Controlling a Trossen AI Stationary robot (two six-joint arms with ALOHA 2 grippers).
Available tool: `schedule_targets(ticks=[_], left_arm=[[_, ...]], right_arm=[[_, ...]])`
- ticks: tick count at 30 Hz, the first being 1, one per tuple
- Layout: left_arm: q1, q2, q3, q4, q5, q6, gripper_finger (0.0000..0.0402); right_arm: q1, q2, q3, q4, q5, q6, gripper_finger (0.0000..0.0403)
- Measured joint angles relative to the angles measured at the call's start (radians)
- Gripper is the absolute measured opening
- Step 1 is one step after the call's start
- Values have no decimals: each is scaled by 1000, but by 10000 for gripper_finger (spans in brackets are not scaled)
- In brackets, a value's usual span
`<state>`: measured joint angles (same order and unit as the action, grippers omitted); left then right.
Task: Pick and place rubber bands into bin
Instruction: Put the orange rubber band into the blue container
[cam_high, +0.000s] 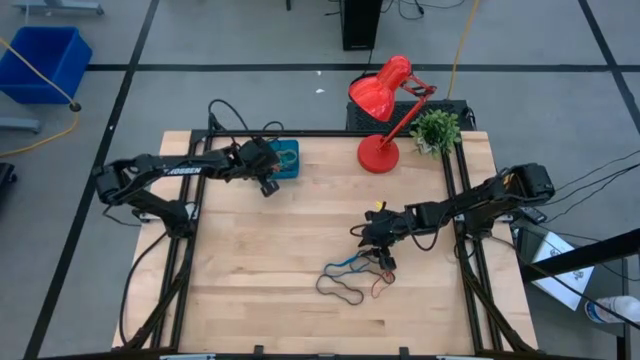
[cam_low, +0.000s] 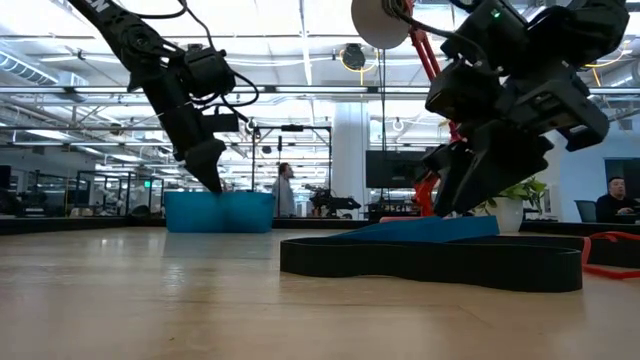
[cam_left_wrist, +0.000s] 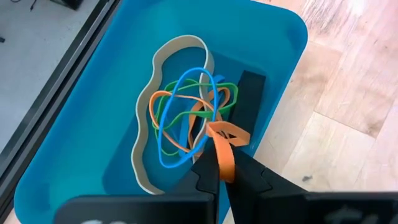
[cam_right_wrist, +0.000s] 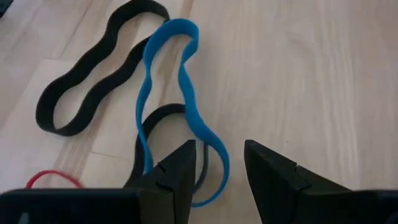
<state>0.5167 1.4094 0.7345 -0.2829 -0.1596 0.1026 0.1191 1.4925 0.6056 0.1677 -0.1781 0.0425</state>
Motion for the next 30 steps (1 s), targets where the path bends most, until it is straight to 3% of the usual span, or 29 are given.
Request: schedule_targets(ticks=[4, 11, 24, 30], left_arm=[[0, 0, 0, 0, 0, -1, 42], [0, 0, 0, 0, 0, -3, 52], [0, 0, 0, 3, 0, -3, 53], [0, 0, 0, 3, 0, -3, 54]], right_arm=[[13, 0, 0, -1, 73, 5, 132], [14, 31, 0, -17, 44, 43, 121], [14, 41, -1, -12, 44, 47, 10], [14, 41, -1, -12, 44, 47, 6]])
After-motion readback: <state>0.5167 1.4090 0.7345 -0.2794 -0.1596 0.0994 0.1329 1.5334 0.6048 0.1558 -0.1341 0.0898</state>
